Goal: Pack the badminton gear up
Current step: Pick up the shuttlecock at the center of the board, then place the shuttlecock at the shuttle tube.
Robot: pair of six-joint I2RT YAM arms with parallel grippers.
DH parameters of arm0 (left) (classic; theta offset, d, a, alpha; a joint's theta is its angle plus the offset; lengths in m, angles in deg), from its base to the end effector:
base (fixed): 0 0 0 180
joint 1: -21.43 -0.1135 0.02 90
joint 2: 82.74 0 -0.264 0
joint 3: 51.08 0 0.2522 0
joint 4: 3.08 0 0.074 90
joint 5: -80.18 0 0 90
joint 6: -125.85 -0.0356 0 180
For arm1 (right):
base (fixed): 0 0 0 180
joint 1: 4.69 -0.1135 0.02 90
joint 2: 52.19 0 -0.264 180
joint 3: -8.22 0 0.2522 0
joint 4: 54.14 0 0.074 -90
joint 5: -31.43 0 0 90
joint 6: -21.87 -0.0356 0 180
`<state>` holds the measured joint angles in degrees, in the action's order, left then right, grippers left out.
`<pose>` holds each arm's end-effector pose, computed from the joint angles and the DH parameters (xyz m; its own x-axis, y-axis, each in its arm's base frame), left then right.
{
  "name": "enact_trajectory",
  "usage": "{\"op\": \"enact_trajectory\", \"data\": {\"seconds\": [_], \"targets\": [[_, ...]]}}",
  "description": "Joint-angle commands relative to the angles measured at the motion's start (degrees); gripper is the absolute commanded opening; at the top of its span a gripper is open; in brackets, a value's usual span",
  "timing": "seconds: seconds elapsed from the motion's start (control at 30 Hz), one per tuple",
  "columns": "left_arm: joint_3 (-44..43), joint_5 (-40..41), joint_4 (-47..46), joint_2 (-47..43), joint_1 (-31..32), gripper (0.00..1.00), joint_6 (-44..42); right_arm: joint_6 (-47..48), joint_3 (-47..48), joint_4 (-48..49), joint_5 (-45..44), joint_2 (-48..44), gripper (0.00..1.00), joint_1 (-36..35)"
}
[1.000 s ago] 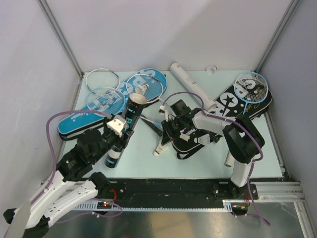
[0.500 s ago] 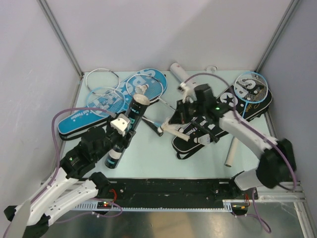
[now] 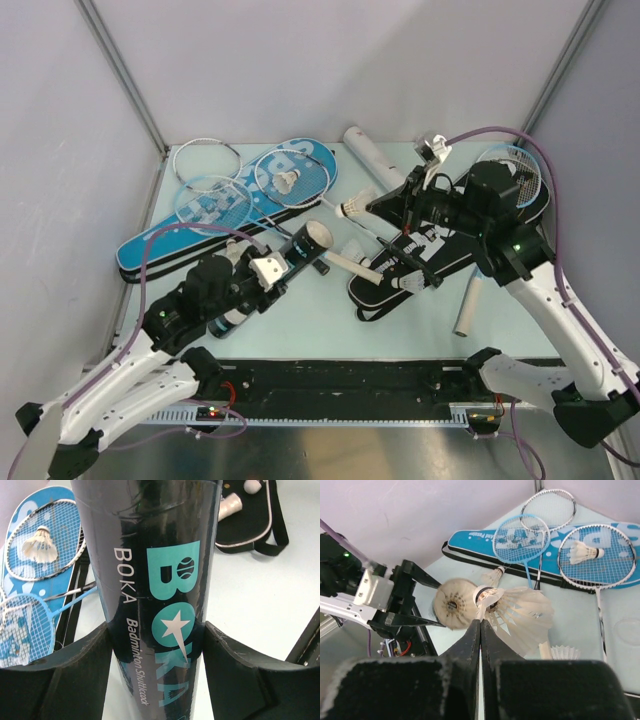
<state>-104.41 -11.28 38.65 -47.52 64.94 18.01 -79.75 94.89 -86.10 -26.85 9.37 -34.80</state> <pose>0.1041 -0.1001 0.3002 -0.0606 0.4798 -0.8753 0.7603 0.5903 0.2710 0.1863 0.1297 0.4402 -0.2780 0.0369 -0.9599 -0.8395 0.4763 0.2614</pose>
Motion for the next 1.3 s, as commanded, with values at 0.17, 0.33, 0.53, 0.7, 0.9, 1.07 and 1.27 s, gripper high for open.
{"op": "enact_trajectory", "data": {"seconds": [0.17, 0.33, 0.53, 0.7, 0.9, 1.07, 1.27], "targets": [[1.1, -7.5, -3.5, -1.3, 0.2, 0.27, -10.5, 6.3, 4.3, -6.4, 1.7, -2.9, 0.0, -2.5], [0.5, -8.1, -3.6, 0.0, 0.2, 0.26, -11.5, 8.7, 4.3, -10.2, 2.7, -2.0, 0.0, -6.2], [-0.7, -8.1, -3.6, 1.5, 0.2, 0.26, -12.1, 8.7, 4.2, -11.4, 1.4, 0.1, 0.0, -10.4], [-0.9, -8.5, -3.7, 1.8, 0.2, 0.26, -11.8, 8.2, 2.4, -9.4, -0.6, 1.9, 0.0, -13.5], [-0.6, -9.0, -4.4, 1.2, 0.2, 0.26, -11.2, 7.0, 0.2, -5.3, -2.3, 4.2, 0.0, -16.3], [-0.7, -9.7, -5.1, 0.6, 0.2, 0.26, -10.7, 4.2, -2.4, -0.5, -2.7, 6.2, 0.0, -16.6], [-0.5, -9.8, -5.9, 0.1, 0.2, 0.26, -10.1, 1.3, -4.2, 3.4, -1.8, 7.9, 0.0, -17.8]]}}
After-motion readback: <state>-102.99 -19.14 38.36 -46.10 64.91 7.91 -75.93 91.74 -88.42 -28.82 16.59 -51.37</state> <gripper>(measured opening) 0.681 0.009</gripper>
